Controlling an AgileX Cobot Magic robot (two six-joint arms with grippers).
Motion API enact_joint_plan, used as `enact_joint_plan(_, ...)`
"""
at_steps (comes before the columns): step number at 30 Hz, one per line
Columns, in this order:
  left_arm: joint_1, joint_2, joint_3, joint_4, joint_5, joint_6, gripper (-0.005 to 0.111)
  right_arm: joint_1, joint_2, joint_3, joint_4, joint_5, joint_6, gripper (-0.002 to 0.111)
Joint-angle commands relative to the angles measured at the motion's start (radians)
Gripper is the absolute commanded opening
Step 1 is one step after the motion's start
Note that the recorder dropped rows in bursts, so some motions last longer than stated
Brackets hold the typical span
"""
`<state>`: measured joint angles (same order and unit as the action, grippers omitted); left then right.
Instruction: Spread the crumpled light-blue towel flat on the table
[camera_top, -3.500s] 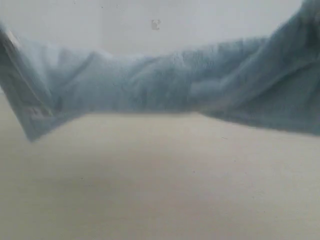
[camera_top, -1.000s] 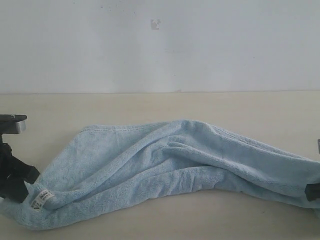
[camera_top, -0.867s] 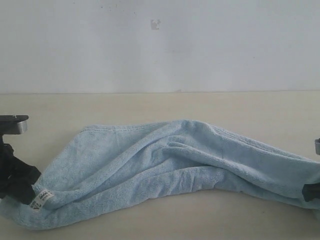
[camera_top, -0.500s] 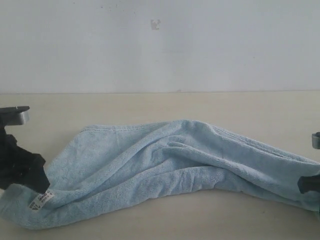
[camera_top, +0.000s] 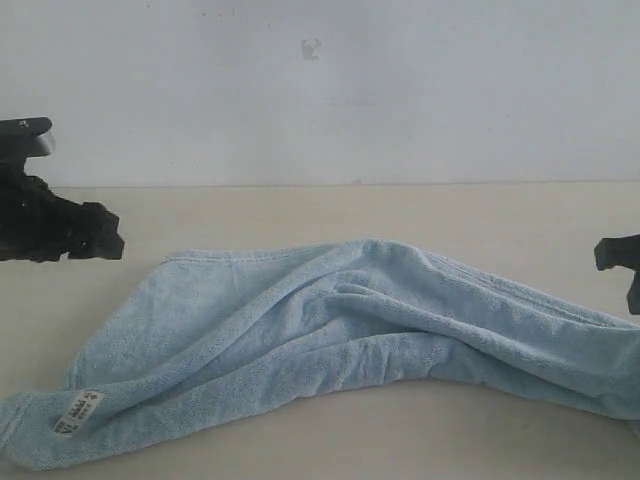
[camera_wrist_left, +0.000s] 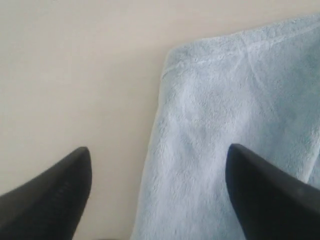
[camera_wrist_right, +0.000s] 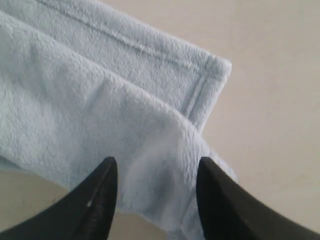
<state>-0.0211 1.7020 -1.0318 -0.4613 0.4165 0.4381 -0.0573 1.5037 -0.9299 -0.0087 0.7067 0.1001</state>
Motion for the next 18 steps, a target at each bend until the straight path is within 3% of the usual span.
enact_joint_plan(1, 0.000, 0.150, -0.156, -0.156, 0.138, 0.116, 0.071, -0.032, 0.086, -0.062, -0.009, -0.067, 0.007, 0.048)
enact_joint_plan(5, 0.000, 0.311, -0.336, -0.155, 0.347, 0.128, 0.071, -0.106, 0.219, -0.198, 0.082, 0.041, -0.020, 0.048)
enact_joint_plan(8, 0.000, 0.391, -0.382, -0.143, 0.370, 0.128, 0.071, -0.139, 0.298, -0.242, 0.105, 0.105, -0.069, 0.048)
enact_joint_plan(13, 0.000, 0.461, -0.388, -0.124, 0.336, 0.128, 0.069, -0.152, 0.394, -0.244, 0.117, 0.063, -0.110, 0.048)
enact_joint_plan(15, 0.000, 0.479, -0.388, -0.126, 0.326, 0.142, 0.064, -0.152, 0.426, -0.244, 0.166, 0.043, -0.164, 0.048)
enact_joint_plan(18, 0.000, 0.499, -0.388, -0.129, 0.324, 0.155, 0.046, -0.152, 0.464, -0.244, 0.249, 0.026, -0.264, 0.048)
